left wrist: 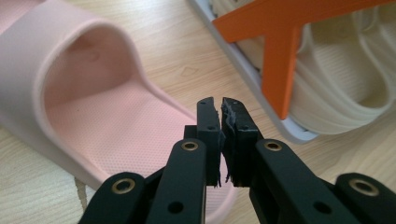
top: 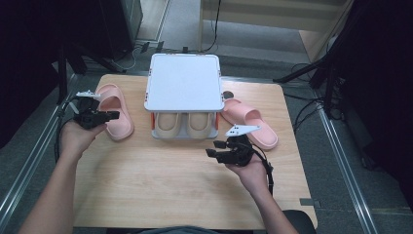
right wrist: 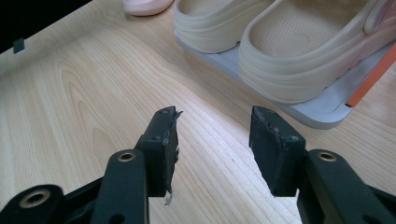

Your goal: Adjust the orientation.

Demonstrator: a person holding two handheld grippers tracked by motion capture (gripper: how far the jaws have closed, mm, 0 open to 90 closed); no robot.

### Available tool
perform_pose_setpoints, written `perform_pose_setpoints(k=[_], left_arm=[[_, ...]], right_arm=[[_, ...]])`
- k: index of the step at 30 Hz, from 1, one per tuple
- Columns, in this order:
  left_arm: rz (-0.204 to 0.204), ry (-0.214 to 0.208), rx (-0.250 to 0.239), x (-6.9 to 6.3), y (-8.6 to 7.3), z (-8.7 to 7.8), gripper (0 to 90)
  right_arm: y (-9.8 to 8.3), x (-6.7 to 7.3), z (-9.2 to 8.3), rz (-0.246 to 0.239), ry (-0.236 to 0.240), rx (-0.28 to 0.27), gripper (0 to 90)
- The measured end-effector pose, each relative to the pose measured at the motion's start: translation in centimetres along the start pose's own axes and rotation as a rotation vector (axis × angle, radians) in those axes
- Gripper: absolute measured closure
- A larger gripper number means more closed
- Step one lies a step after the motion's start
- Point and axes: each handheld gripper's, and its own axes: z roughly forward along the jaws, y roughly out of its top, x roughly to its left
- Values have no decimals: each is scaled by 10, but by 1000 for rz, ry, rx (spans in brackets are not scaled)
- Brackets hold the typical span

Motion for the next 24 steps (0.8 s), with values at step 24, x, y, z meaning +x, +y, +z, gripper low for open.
perform_pose_setpoints(k=[24], left_arm=[[-92, 96, 40, 55, -20, 19, 863]], right_arm=[[-2, 2, 3, -9, 3, 20, 523]])
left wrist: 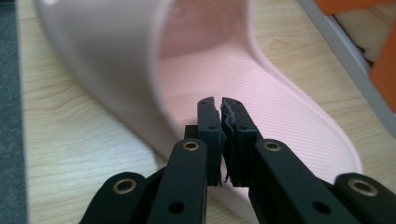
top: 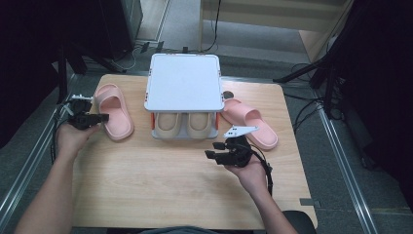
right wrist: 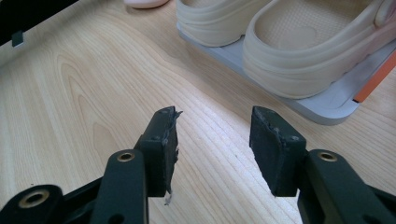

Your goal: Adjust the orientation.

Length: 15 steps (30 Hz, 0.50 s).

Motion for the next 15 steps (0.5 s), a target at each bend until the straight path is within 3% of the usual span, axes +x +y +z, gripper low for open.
perform_pose_setpoints(k=[9, 15], left_arm=[[-4, 36, 1, 11, 2, -3, 861], [-41, 50, -11, 22, 3, -7, 858]], right_arm=[[-4, 1, -3, 8, -8, -1, 525], [-8, 2, -6, 15, -14, 1, 526]])
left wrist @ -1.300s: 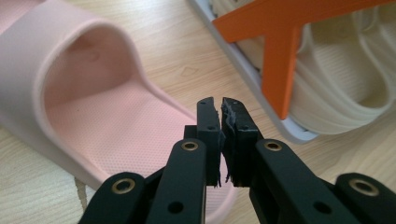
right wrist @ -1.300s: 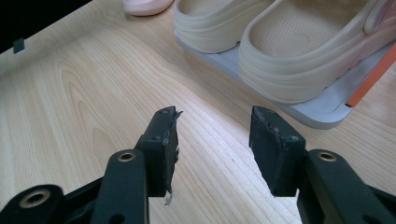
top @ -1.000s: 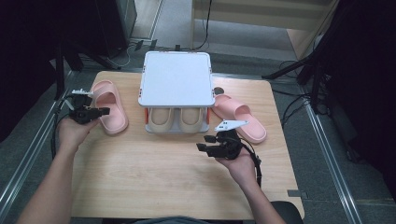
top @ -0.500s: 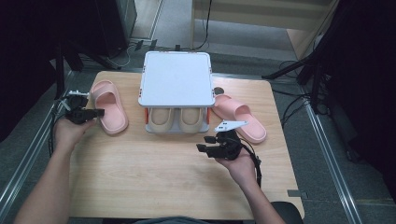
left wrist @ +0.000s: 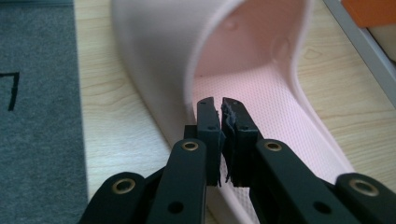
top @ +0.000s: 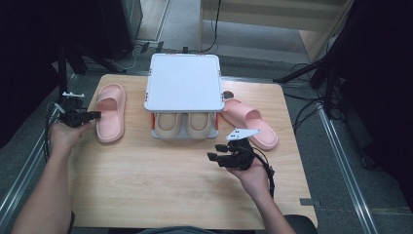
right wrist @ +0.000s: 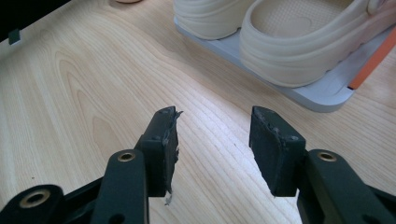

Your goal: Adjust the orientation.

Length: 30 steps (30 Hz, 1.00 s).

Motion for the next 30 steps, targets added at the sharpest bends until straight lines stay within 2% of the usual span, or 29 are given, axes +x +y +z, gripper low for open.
perform_pose_setpoints(k=[3, 5, 8, 11, 13, 17, 22, 30], left_arm=[[-10, 0, -10, 1, 1, -1, 853], [-14, -25, -25, 0, 4, -5, 851], [-9, -35, -62, -3, 9, -17, 821], [-30, -37, -84, -1, 11, -26, 739], [-47, -20, -74, 3, 12, -27, 655], [-43, 5, -61, 13, 9, -22, 560], [-75, 10, -57, 22, 8, -8, 547], [-69, 20, -61, 23, 15, 10, 537]], right_arm=[[-2, 0, -2, 5, -9, 0, 526], [-3, 0, -2, 11, -8, -1, 526], [-3, 0, -3, 11, -9, -1, 526], [-4, 0, -3, 10, -10, -3, 526], [-4, 1, -4, 13, -10, -2, 526], [-6, 1, -4, 13, -13, 0, 526], [-9, 0, -6, 28, -28, -2, 525], [-18, 4, -12, 49, -54, 1, 523]])
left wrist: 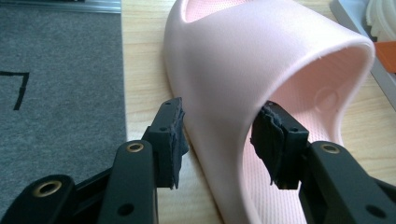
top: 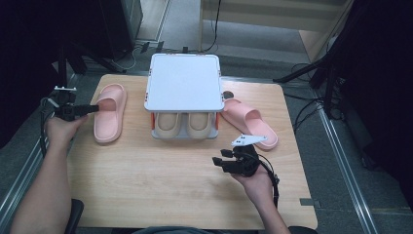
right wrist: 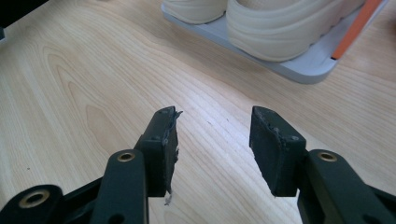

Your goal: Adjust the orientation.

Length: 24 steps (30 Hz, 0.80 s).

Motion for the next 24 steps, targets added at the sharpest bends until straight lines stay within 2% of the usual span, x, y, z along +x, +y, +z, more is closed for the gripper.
perform_pose_setpoints(k=[4, 6, 9, 16, 18, 21, 24], left_arm=[[36, 28, -10, -5, 2, 9, 550], [44, 26, -14, -7, 2, 12, 583], [76, 57, -17, -10, 2, 13, 644], [57, 102, -16, -8, 3, 8, 774], [38, 85, -11, -8, 3, 8, 809], [52, 89, 13, -10, 4, 6, 825], [14, 51, 36, -11, 5, 4, 839]], right_arm=[[-5, 0, -5, 17, -12, -4, 523], [-7, -1, -8, 23, -19, -7, 523], [-9, -2, -10, 29, -25, -11, 523], [-7, -1, -7, 19, -21, -5, 522], [-7, 0, -6, 21, -17, -3, 522], [-5, 0, -5, 19, -14, -1, 522], [-3, 0, -4, 13, -8, -4, 522]])
